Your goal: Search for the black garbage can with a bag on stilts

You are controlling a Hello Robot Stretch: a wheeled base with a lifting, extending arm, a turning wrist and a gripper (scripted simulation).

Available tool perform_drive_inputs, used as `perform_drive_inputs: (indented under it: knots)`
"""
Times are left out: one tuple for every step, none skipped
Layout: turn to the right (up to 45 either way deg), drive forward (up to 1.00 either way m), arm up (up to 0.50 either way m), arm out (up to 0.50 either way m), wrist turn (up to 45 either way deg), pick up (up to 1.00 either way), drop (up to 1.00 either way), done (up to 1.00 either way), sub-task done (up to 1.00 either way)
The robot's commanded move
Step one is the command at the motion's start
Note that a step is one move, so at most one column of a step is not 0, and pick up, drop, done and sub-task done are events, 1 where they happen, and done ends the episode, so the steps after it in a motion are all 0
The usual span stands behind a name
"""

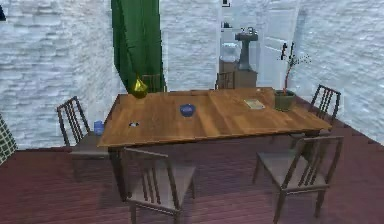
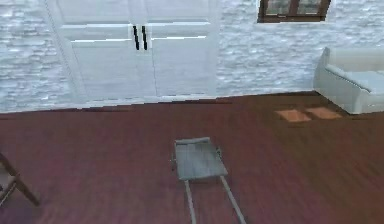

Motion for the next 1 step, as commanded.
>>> perform_drive_inputs:
  knots:
    - [30.0, 0.00, 0.00, 0.00, 0.0, 0.00, 0.00, 0.00, 0.00]
